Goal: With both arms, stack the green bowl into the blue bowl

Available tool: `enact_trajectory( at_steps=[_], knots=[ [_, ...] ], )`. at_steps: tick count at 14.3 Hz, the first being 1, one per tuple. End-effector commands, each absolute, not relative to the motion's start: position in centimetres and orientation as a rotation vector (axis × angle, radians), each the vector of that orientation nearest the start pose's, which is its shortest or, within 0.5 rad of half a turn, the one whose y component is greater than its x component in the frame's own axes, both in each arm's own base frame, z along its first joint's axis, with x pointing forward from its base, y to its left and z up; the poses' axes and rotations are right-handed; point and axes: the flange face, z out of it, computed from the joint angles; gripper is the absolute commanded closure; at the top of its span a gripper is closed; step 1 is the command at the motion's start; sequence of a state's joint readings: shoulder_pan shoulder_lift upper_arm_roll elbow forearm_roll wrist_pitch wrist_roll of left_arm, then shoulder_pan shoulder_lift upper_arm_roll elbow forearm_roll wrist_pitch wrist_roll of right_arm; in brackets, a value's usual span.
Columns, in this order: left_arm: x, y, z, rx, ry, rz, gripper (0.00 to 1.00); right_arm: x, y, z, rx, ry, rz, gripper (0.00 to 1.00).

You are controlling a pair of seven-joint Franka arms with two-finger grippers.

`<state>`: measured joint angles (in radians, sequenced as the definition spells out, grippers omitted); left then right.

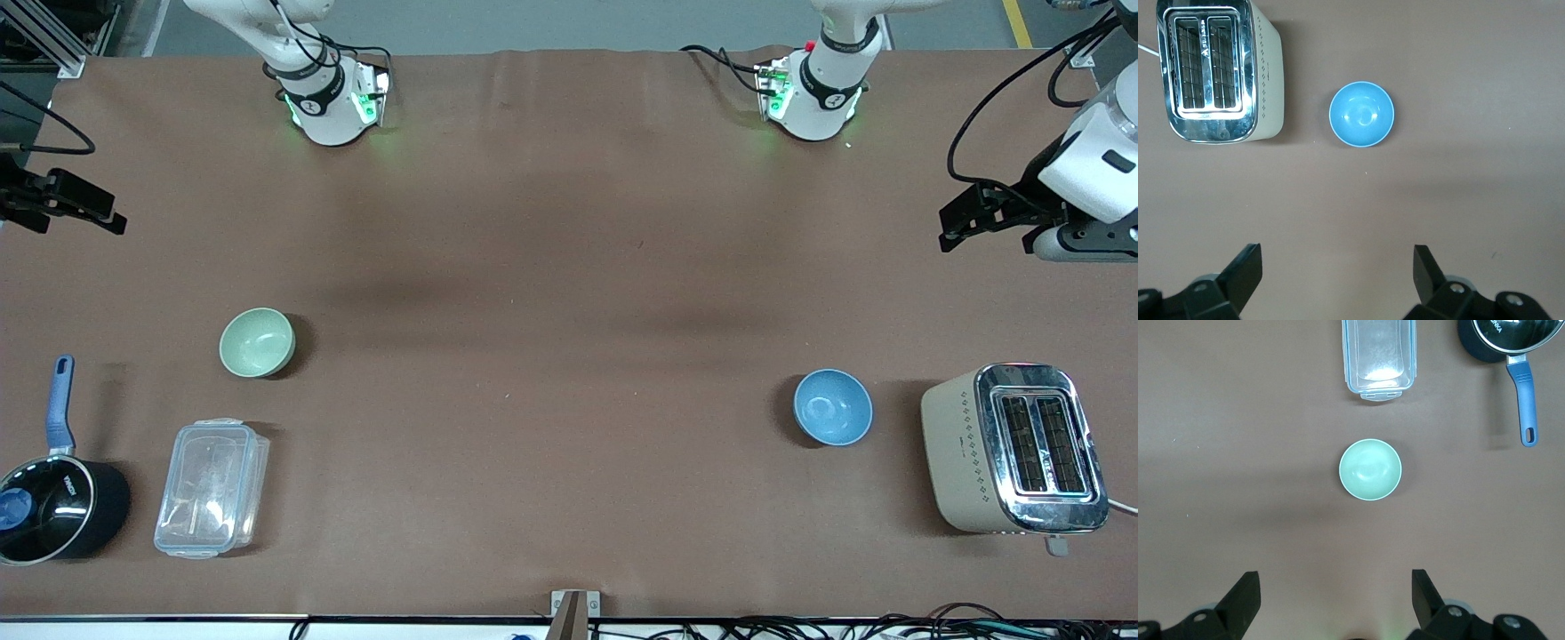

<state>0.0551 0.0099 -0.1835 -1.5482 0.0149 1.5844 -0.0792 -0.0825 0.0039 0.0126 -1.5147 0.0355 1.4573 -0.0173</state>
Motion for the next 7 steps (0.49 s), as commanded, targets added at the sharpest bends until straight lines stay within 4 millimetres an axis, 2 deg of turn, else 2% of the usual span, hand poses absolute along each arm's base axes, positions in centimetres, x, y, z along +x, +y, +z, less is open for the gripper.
enact_trajectory(
  at_steps=[1,3,4,5,7],
  knots=[
    [55.2,-6.6,63.7,-3.132,0.093,-0.026,0.00,53.8,-3.3,64.0,-3.114,0.054,0.101,0.00],
    [55.7,-6.4,64.1,-3.128,0.088,-0.043,0.00,53.8,-3.3,63.9,-3.113,0.054,0.106,0.00],
    [56.1,-6.2,63.5,-3.113,0.089,-0.029,0.00,53.8,-3.3,63.9,-3.113,0.054,0.106,0.00],
    [56.8,-6.2,62.4,-3.097,0.091,-0.001,0.00,53.8,-3.3,63.9,-3.113,0.054,0.106,0.00],
    [58.8,-6.1,58.4,-3.094,0.075,0.087,0.00,53.8,-3.3,63.8,-3.113,0.054,0.108,0.00]
  ],
)
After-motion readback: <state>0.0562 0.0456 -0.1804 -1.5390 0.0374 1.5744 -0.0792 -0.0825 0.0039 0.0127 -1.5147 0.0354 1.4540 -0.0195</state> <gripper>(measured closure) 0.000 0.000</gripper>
